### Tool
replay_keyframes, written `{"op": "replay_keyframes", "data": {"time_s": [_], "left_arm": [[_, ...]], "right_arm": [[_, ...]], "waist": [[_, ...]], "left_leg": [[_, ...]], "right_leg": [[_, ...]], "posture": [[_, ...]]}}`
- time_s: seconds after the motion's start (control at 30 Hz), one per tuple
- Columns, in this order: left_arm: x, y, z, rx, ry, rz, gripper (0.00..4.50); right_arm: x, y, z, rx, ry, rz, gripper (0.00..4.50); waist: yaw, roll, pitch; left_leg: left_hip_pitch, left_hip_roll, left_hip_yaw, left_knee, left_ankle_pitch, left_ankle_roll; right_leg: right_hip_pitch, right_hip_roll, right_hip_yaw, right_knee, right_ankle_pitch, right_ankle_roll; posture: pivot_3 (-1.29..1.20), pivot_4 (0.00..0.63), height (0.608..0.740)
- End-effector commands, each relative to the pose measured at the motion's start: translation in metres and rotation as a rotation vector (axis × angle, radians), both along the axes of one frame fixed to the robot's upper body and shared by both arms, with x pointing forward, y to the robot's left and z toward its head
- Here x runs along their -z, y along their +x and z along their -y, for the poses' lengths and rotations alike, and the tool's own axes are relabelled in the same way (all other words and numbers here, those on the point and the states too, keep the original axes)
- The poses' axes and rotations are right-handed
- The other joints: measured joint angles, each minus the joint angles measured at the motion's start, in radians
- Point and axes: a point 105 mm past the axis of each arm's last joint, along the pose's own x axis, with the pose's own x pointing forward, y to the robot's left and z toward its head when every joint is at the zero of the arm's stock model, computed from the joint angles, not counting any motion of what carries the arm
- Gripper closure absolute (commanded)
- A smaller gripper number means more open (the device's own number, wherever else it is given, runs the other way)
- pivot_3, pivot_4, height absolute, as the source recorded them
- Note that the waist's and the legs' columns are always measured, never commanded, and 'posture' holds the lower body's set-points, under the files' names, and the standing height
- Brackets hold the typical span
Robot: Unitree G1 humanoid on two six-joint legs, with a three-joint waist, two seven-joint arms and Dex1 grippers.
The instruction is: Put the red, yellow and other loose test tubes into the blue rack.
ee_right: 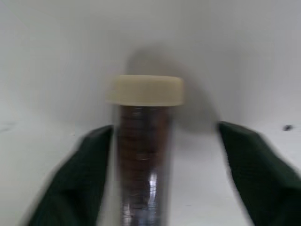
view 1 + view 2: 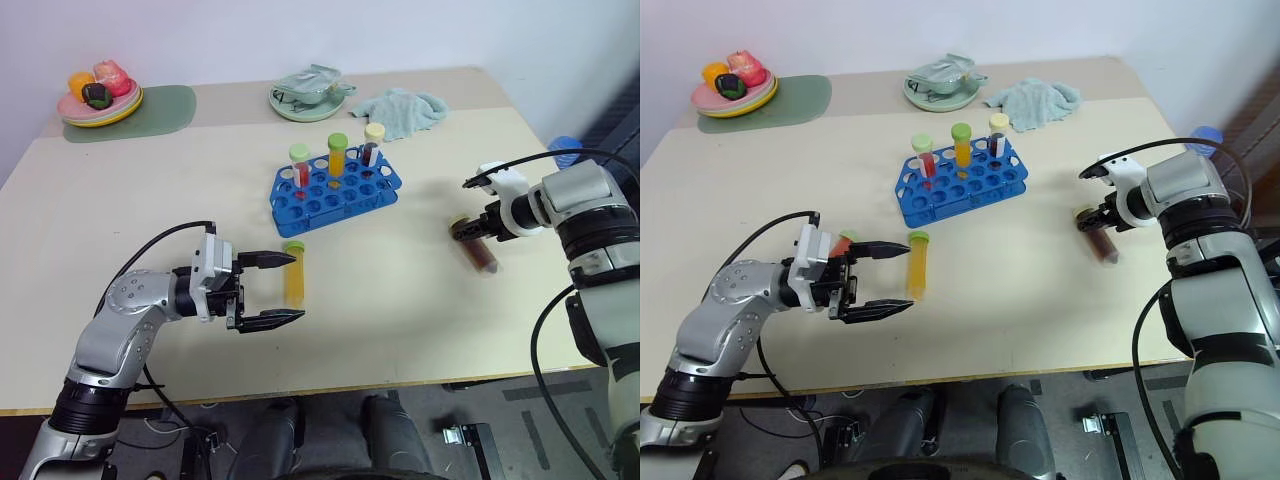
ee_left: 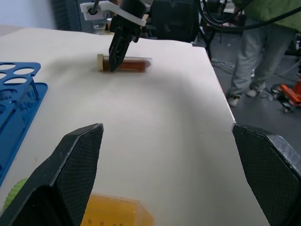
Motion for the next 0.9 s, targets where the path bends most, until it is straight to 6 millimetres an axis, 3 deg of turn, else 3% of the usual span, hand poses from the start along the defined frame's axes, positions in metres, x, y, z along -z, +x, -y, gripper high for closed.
{"op": "replay_keyframes", "data": {"time_s": [0.03,0.23,0.3,0.43,0.57,0.7,0.9], "left_arm": [[-0.009,-0.003,-0.001,-0.001,-0.009,0.031,0.00],[-0.010,-0.004,-0.003,-0.008,-0.009,0.031,0.00],[-0.011,-0.004,-0.004,-0.015,-0.010,0.030,0.00],[-0.011,-0.004,-0.005,-0.028,-0.015,0.024,0.00],[-0.012,-0.004,-0.006,-0.040,-0.021,0.021,0.00],[-0.015,-0.002,-0.008,-0.053,-0.020,0.023,0.00],[-0.019,-0.001,-0.010,-0.074,-0.030,0.025,0.00]], "right_arm": [[-0.004,0.005,-0.009,-0.029,0.027,0.016,2.88],[-0.011,0.007,-0.024,-0.072,0.076,0.048,2.88],[-0.030,0.007,-0.042,-0.141,0.164,0.114,2.88],[-0.087,0.004,-0.093,-0.326,0.481,0.383,2.88],[-0.119,0.002,-0.117,-0.385,0.727,0.637,2.88],[-0.126,-0.003,-0.129,-0.455,0.895,0.904,2.88],[-0.103,0.023,-0.129,-0.306,0.839,1.124,2.88]], "waist": [[-0.002,0.000,0.000],[-0.003,0.000,0.000],[-0.004,0.001,0.000],[-0.003,0.002,0.000],[0.007,0.000,-0.001],[0.007,-0.001,-0.001],[-0.006,0.000,-0.001]], "left_leg": [[0.000,0.000,0.000,0.000,0.000,0.000],[0.000,0.000,0.000,0.000,0.000,0.000],[0.000,0.000,0.000,0.000,0.000,0.000],[-0.001,0.000,0.001,0.000,0.000,-0.001],[-0.001,0.000,0.000,0.000,0.000,-0.001],[-0.001,-0.001,-0.001,0.002,0.000,0.000],[-0.001,0.000,0.000,0.001,0.001,-0.001]], "right_leg": [[0.000,0.000,0.000,0.000,0.000,0.000],[0.000,0.000,0.000,0.000,0.000,0.000],[-0.001,0.000,0.000,0.001,0.000,0.000],[-0.004,0.000,0.001,0.002,0.000,0.000],[-0.003,0.000,0.000,0.002,0.000,0.000],[0.000,0.000,-0.001,0.001,0.001,0.001],[-0.003,0.000,0.000,0.004,0.001,0.001]], "posture": [[0.00,0.150,0.740],[0.00,0.150,0.740],[0.00,0.150,0.740],[0.00,0.150,0.740],[0.00,0.150,0.740],[0.00,0.150,0.740],[0.00,0.150,0.740]]}}
